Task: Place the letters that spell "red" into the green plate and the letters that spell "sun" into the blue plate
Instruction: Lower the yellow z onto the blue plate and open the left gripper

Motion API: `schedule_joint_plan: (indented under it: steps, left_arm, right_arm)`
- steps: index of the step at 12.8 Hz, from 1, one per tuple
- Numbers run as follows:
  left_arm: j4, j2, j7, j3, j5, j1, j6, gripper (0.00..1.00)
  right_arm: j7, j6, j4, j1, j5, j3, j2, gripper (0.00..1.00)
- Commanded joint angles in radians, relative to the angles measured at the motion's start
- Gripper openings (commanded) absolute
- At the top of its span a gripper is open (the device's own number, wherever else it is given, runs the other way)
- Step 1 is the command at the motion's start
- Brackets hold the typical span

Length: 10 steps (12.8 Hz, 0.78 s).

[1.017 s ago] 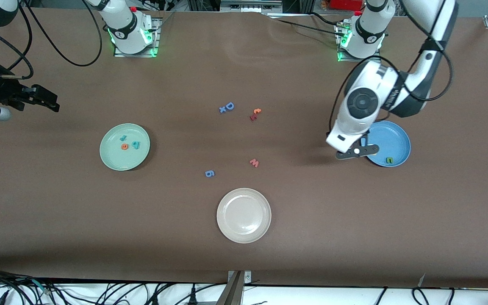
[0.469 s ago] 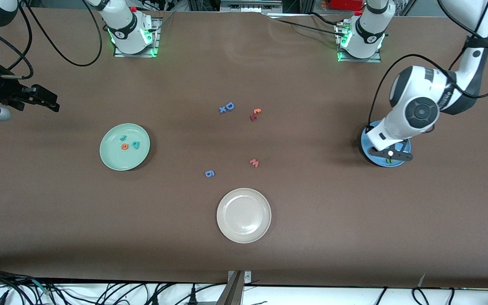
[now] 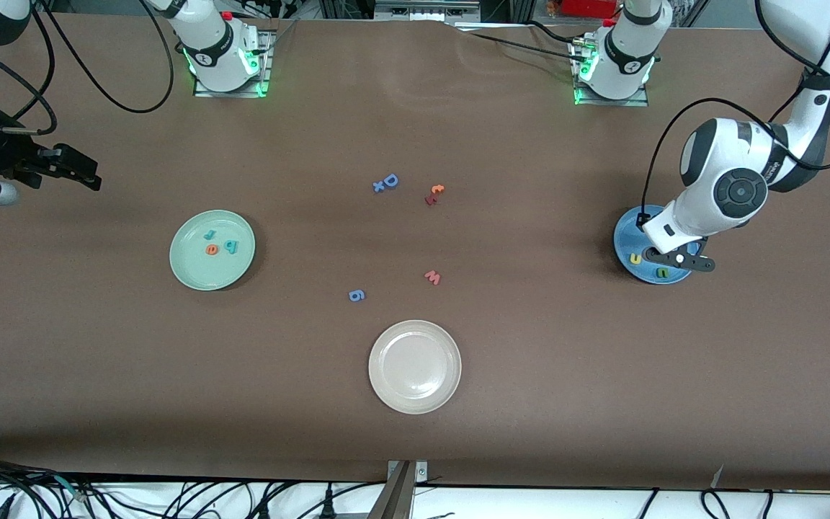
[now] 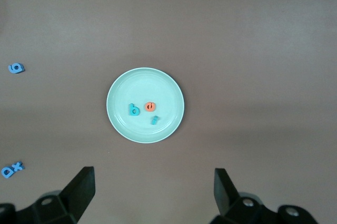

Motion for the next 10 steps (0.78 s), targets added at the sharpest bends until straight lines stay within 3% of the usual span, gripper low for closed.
schedule_joint_plan:
  steps: [1,4,6,7,8,10]
  left_arm:
    - [-0.007,0.044,0.029,0.001,-0.019,0.035,0.051,0.00]
    - [-0.007,0.087,0.029,0.001,-0.017,0.050,0.078,0.00]
    - [-0.004,0.090,0.029,0.001,-0.017,0.050,0.078,0.39]
    - [0.000,0.090,0.029,0.001,-0.016,0.050,0.078,0.90]
    - [0.006,0.084,0.030,0.001,-0.017,0.050,0.070,1.00]
    - [0.032,0.043,0.038,0.000,-0.019,0.050,0.067,1.00]
  right_arm:
    - [-0.014,-0.015,0.012,0.001,-0.009,-0.001,-0.001,1.00]
    - [-0.015,-0.015,0.012,0.001,-0.009,-0.001,-0.001,1.00]
    - [-0.017,-0.015,0.013,0.001,-0.009,-0.001,-0.001,1.00]
    - [-0.017,-0.017,0.012,0.001,-0.009,-0.001,-0.001,1.00]
    - [-0.017,-0.017,0.012,0.001,-0.009,-0.001,-0.001,1.00]
    - [-0.017,-0.023,0.012,0.000,-0.007,-0.003,-0.001,1.00]
